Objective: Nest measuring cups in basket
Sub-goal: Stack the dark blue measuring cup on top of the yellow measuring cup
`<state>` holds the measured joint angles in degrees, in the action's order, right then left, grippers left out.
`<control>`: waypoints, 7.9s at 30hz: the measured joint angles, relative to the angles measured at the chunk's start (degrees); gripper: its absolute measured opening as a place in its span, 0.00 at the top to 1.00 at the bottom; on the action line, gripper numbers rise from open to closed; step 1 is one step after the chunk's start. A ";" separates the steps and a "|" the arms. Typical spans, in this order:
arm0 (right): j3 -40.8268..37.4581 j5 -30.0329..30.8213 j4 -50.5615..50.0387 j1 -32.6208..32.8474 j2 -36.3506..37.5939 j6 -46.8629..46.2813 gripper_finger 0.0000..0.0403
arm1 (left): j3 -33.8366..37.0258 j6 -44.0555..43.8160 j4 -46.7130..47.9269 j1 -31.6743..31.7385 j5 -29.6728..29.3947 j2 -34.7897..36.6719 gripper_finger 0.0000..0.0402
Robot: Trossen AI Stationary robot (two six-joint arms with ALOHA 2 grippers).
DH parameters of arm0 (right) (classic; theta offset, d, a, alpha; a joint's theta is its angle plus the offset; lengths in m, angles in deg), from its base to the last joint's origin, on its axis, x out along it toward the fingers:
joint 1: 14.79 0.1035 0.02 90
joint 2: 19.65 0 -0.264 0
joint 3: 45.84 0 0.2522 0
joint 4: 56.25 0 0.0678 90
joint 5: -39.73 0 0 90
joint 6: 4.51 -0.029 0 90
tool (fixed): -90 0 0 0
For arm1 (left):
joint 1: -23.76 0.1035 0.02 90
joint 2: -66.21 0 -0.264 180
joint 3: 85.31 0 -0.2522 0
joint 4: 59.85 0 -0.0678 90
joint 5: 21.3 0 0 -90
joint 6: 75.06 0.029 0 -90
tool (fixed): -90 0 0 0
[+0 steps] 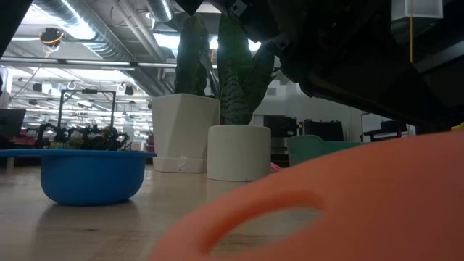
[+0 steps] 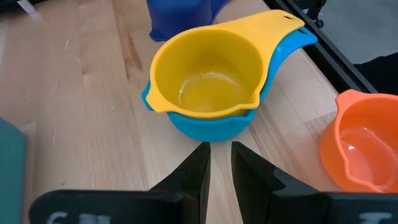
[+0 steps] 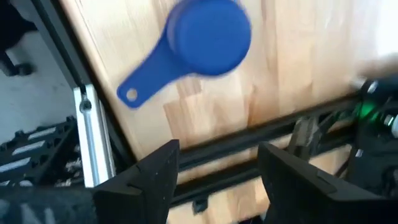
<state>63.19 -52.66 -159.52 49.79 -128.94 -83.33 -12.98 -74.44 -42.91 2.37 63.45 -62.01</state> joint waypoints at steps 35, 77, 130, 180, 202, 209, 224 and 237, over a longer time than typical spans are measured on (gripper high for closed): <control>-26.25 -4.99 38.51 -0.16 9.50 -22.13 0.45 | 0.00 0.00 0.00 0.00 0.01 0.00 0.86; -26.27 -4.79 42.55 -0.09 2.02 -23.18 0.45 | 0.00 -0.20 0.00 0.00 0.00 0.00 0.86; -26.19 -7.33 43.95 -0.13 -2.48 -22.26 0.48 | 0.00 -0.11 0.02 0.00 0.00 0.00 0.86; -22.97 5.66 37.68 -0.14 -2.91 -21.90 0.85 | 0.00 0.04 0.01 -0.01 0.00 0.00 0.86; -22.80 5.74 37.14 -0.15 3.01 -22.07 0.97 | -0.05 0.92 1.84 0.00 -0.54 2.03 0.86; -22.75 6.97 40.12 -0.15 12.23 -22.22 0.97 | -0.20 3.02 2.31 0.00 -3.03 4.81 0.86; -22.67 32.33 56.01 -0.13 12.22 -14.09 0.97 | 0.00 4.47 5.17 -0.02 -3.23 6.88 0.86; -22.69 33.01 58.53 -0.59 5.67 -13.36 0.97 | 0.00 4.48 4.94 0.00 -3.22 6.88 0.86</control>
<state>40.50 -19.64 -100.99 49.20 -123.27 -96.69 -12.98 -69.95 -37.97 2.37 60.22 -55.12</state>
